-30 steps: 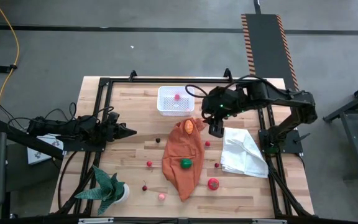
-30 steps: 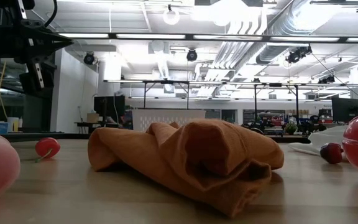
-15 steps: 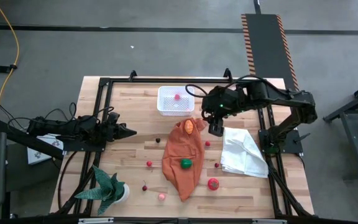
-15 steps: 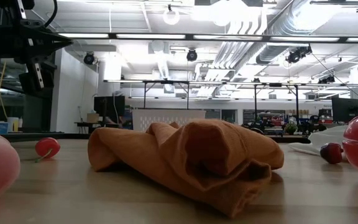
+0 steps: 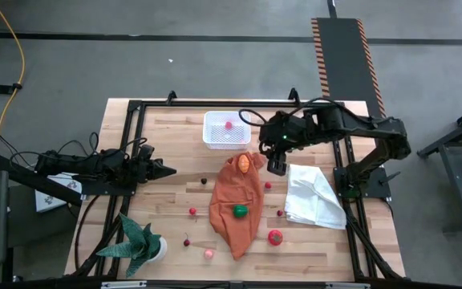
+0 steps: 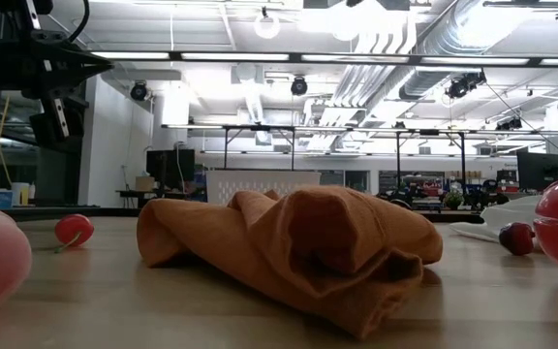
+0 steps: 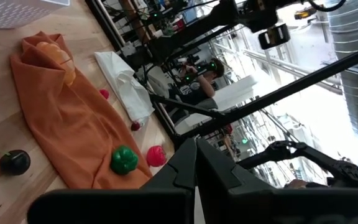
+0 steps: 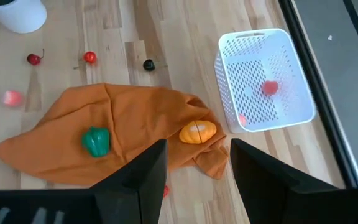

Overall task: Pick and placing Produce into tupperware
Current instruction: Put the red raspberry into the white basket

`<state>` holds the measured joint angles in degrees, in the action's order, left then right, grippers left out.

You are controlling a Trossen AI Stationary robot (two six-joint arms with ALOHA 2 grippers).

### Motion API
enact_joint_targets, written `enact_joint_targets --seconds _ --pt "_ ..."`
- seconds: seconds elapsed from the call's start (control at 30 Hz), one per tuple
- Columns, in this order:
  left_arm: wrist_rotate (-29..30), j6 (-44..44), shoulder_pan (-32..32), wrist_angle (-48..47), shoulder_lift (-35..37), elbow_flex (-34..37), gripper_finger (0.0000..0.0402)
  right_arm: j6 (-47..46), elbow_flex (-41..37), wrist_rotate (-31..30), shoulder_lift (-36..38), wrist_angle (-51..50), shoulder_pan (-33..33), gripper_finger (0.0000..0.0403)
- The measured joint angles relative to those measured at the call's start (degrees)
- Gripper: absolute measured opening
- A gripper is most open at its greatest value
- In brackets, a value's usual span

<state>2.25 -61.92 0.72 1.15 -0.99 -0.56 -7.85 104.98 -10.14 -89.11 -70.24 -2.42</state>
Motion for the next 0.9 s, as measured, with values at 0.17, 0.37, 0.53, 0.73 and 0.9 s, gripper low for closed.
enact_joint_targets --seconds 0.17,0.37,0.53,0.73,0.9 --pt "-1.0 0.0 0.0 0.0 0.0 0.0 0.0001 -4.7 -16.4 3.3 7.3 12.6 0.5 0.0167" --pt "-1.7 0.0 0.0 -0.1 0.0 0.0 0.0001 -13.6 -33.8 5.3 15.9 23.4 0.5 0.0167" --pt "-1.7 0.0 0.0 -0.2 0.0 0.0 0.0001 -18.0 -41.2 7.2 18.4 24.0 0.5 0.0167" --pt "-1.6 0.0 0.0 -0.3 0.0 0.0 0.0001 -20.0 -47.2 10.1 18.2 25.9 0.1 0.0167" --pt "-1.4 0.0 0.0 -0.3 0.0 0.0 0.0001 -23.5 -51.5 10.7 18.2 29.8 0.1 0.0167"
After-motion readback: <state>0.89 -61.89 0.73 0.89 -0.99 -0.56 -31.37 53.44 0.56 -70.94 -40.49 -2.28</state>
